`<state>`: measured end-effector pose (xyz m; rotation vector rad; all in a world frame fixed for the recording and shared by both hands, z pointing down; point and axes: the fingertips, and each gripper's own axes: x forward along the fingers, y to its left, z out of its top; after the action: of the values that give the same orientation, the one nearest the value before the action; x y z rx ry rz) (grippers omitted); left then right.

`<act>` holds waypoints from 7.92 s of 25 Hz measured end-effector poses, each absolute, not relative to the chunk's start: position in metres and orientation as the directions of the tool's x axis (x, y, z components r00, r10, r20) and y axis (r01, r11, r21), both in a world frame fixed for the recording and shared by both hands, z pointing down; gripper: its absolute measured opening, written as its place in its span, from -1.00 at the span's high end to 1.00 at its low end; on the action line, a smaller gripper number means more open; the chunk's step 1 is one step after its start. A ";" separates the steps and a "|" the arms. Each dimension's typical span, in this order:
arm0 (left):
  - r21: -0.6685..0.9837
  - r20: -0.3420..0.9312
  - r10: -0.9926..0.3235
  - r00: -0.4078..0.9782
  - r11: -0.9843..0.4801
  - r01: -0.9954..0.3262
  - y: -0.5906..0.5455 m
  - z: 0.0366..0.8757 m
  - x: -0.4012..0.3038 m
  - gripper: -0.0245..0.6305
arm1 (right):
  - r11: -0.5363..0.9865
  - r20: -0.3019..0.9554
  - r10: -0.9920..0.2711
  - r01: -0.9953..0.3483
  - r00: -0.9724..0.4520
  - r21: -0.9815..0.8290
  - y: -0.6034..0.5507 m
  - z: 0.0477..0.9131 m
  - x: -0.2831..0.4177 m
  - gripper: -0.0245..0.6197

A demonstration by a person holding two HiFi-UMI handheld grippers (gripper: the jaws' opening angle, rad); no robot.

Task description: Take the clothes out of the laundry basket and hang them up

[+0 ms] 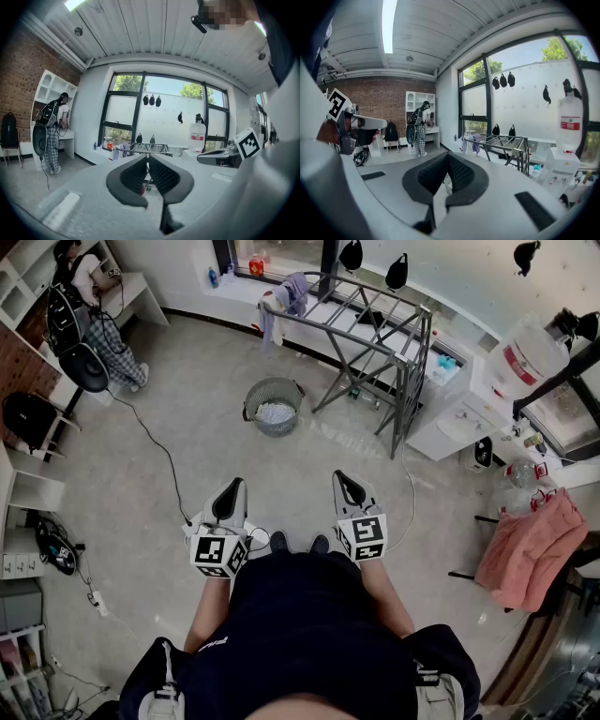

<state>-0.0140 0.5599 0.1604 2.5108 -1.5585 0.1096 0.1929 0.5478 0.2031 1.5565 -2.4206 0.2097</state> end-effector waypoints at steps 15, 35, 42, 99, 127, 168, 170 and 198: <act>0.102 0.175 -0.851 0.495 -0.484 -0.869 0.547 0.168 0.002 0.83 | 0.462 0.249 -0.859 -0.887 -0.448 -0.003 0.542 0.200 0.189 0.91; 0.133 0.237 -0.834 0.499 -0.481 -0.867 0.534 0.184 -0.011 0.08 | 0.524 0.240 -0.823 -0.851 -0.514 -0.026 0.536 0.199 0.165 0.90; 0.146 0.224 -0.833 0.506 -0.484 -0.863 0.524 0.190 -0.027 0.08 | 0.532 0.268 -0.818 -0.846 -0.508 0.020 0.529 0.204 0.148 0.40; 0.215 0.409 -0.827 0.385 -0.323 -0.922 0.080 0.379 -0.069 0.08 | 0.830 0.552 -0.429 -0.553 -0.715 -0.072 0.043 0.433 0.076 0.23; 0.315 0.515 -0.760 0.397 -0.263 -0.912 0.033 0.769 -0.136 0.08 | 0.967 0.790 -0.055 -0.230 -0.610 -0.111 -0.033 0.950 -0.048 0.27; 0.361 0.557 -0.671 0.489 -0.335 -0.870 0.034 0.804 -0.133 0.08 | 0.903 0.902 -0.061 -0.409 -0.427 -0.133 -0.051 1.000 -0.034 0.85; 0.359 0.556 -0.660 0.505 -0.357 -0.863 0.031 0.788 -0.123 0.08 | 0.906 0.891 -0.072 -0.403 -0.448 -0.130 -0.050 0.971 -0.030 0.85; 0.192 0.463 -0.552 0.693 -0.701 -0.686 -0.002 0.413 -0.030 0.08 | 0.955 0.683 -0.244 -0.294 -0.689 0.044 -0.024 0.415 -0.009 0.85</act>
<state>-0.0299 -0.0023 0.4127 2.5535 -0.9698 0.5344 -0.0091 -0.0242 0.4148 0.3762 -2.3600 0.0880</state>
